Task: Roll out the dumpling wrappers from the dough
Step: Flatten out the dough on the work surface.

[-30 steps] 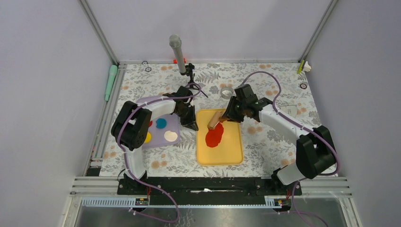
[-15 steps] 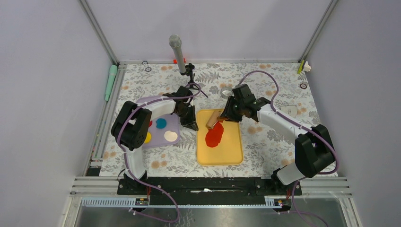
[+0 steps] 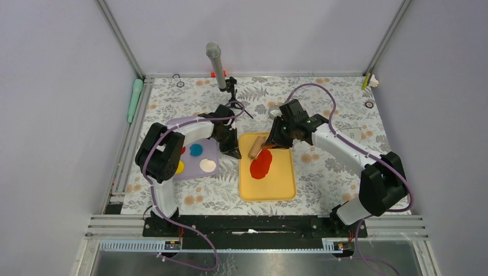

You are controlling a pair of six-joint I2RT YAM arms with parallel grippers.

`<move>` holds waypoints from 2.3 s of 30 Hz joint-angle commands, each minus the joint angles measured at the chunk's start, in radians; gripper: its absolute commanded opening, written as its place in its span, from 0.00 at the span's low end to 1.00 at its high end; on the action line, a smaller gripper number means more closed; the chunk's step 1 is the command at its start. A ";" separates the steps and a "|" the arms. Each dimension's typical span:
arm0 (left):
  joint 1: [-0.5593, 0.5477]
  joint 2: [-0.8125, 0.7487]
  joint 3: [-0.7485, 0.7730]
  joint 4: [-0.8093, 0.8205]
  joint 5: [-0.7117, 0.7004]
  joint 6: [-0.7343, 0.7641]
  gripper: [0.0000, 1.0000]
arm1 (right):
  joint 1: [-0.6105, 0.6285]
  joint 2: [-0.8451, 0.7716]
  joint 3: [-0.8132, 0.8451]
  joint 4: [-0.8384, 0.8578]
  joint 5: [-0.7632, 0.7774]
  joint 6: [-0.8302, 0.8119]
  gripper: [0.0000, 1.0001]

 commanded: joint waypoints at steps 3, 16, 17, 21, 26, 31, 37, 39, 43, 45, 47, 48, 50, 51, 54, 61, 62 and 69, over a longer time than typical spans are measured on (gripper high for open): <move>-0.002 -0.029 0.002 0.034 -0.005 0.004 0.00 | 0.011 0.045 0.052 0.077 -0.083 0.023 0.00; -0.002 -0.033 -0.005 0.034 -0.008 0.006 0.00 | 0.010 0.132 0.048 0.087 -0.066 0.010 0.00; -0.002 -0.032 -0.005 0.034 -0.008 0.006 0.00 | 0.010 0.125 0.035 0.075 -0.057 0.009 0.00; -0.001 -0.034 -0.011 0.039 -0.010 0.003 0.00 | 0.009 0.088 -0.031 0.021 -0.019 0.006 0.00; -0.001 -0.036 -0.016 0.042 -0.013 0.001 0.00 | -0.005 0.029 -0.121 0.003 -0.012 0.011 0.00; 0.001 -0.035 -0.017 0.046 -0.014 -0.001 0.00 | -0.045 0.003 -0.199 0.003 -0.032 0.013 0.00; 0.005 -0.036 -0.018 0.046 -0.013 -0.001 0.00 | -0.084 -0.020 -0.255 0.002 -0.039 0.008 0.00; 0.005 -0.036 -0.017 0.046 -0.010 -0.001 0.00 | -0.097 -0.029 -0.266 0.002 -0.042 0.004 0.00; 0.006 -0.032 -0.015 0.046 -0.008 0.000 0.00 | -0.126 -0.044 -0.278 0.000 -0.057 -0.007 0.00; 0.007 -0.032 -0.014 0.045 -0.009 0.000 0.00 | -0.138 -0.054 -0.282 -0.013 -0.059 -0.014 0.00; 0.007 -0.032 -0.014 0.045 -0.009 0.002 0.00 | -0.149 -0.069 -0.286 -0.024 -0.059 -0.023 0.00; 0.007 -0.030 -0.013 0.045 -0.008 0.001 0.00 | -0.154 -0.075 -0.288 -0.031 -0.058 -0.027 0.00; 0.007 -0.029 -0.013 0.045 -0.009 -0.001 0.00 | -0.165 -0.098 -0.286 -0.047 -0.055 -0.035 0.00; 0.007 -0.029 -0.011 0.045 -0.009 -0.001 0.00 | -0.169 -0.108 -0.284 -0.055 -0.056 -0.040 0.00; 0.007 -0.027 -0.009 0.045 -0.007 -0.002 0.00 | -0.178 -0.142 -0.255 -0.100 -0.053 -0.053 0.00; 0.007 -0.023 -0.007 0.057 0.001 -0.023 0.00 | -0.181 -0.237 -0.089 -0.212 -0.026 -0.084 0.00; 0.007 -0.020 -0.005 0.058 0.002 -0.026 0.00 | -0.181 -0.244 -0.066 -0.216 -0.026 -0.086 0.00; 0.006 -0.018 0.001 0.068 0.008 -0.036 0.00 | -0.123 -0.203 -0.044 -0.107 -0.147 -0.024 0.00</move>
